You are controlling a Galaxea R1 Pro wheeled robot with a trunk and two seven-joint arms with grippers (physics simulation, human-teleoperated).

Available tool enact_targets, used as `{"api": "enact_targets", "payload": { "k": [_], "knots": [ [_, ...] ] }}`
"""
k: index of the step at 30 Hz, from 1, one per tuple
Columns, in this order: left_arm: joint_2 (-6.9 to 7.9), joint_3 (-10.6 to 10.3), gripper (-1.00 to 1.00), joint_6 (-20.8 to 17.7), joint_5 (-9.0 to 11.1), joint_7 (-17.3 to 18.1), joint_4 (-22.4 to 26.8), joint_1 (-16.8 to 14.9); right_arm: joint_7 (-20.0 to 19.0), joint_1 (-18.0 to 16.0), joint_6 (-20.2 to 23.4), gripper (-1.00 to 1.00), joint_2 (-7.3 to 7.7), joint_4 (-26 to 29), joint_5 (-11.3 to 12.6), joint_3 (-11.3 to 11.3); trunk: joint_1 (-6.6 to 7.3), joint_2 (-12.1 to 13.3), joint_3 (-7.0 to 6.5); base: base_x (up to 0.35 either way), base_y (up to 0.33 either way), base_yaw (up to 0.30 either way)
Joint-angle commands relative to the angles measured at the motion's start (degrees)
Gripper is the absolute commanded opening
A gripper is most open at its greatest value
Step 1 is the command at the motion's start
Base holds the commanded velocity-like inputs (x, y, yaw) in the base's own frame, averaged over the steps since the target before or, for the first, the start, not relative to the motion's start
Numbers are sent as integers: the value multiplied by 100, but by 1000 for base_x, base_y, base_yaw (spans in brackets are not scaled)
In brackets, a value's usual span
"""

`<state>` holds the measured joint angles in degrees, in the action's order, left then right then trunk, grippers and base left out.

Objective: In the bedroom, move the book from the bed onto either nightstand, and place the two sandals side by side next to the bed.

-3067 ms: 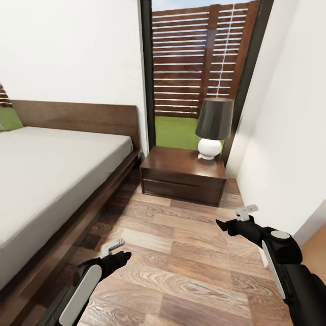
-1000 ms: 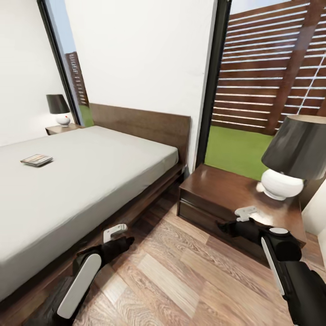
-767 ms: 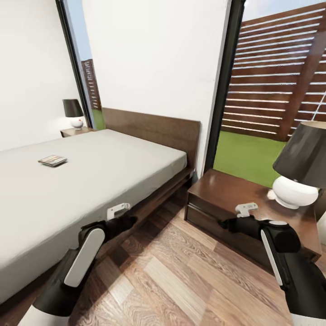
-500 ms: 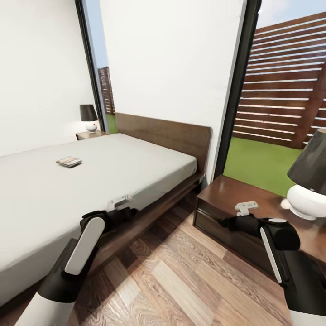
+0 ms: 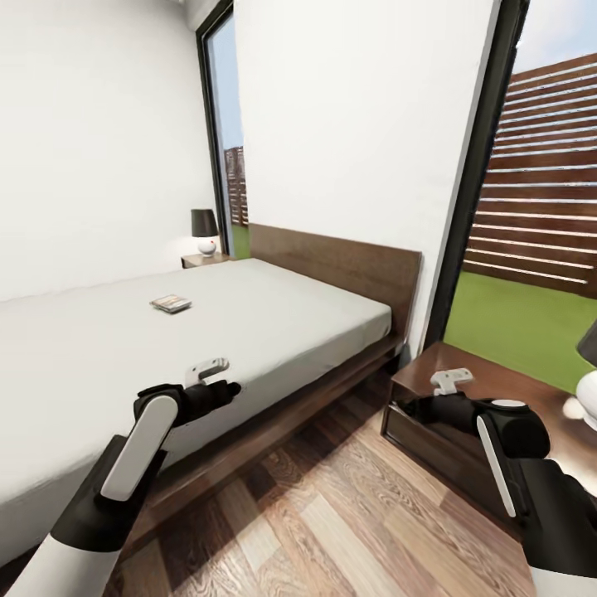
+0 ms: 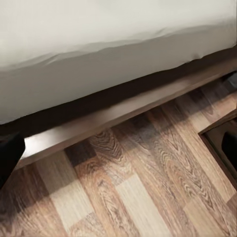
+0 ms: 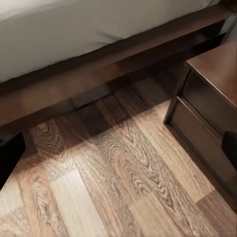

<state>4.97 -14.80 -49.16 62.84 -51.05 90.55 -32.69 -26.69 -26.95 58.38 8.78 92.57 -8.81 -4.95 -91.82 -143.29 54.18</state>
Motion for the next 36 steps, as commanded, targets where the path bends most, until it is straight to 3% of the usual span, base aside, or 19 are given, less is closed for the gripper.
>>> {"api": "enact_targets", "payload": {
  "k": [1, 9, 20, 36],
  "knots": [
    [44, -8, 100, -10, 56, -62, 10, -2, -59, -3, 18, 100, 1, 7, -60, -4, 3, -1, -17, 0, 0, 196],
    [193, -4, 100, -30, 72, -71, 23, 29, -71, -1, 9, 100, 1, 7, -60, 7, 94, 150, -179, 0, 0, 138],
    [203, -6, 100, -10, 63, -67, 19, 39, -70, -9, 28, 100, -166, 7, -60, 11, 336, 591, -371, 0, 0, 19],
    [208, -6, 100, 18, 52, -62, -34, 44, -73, -142, 162, 100, -200, 6, -49, 11, 687, 1233, -543, 0, 0, 2]
  ]
}}
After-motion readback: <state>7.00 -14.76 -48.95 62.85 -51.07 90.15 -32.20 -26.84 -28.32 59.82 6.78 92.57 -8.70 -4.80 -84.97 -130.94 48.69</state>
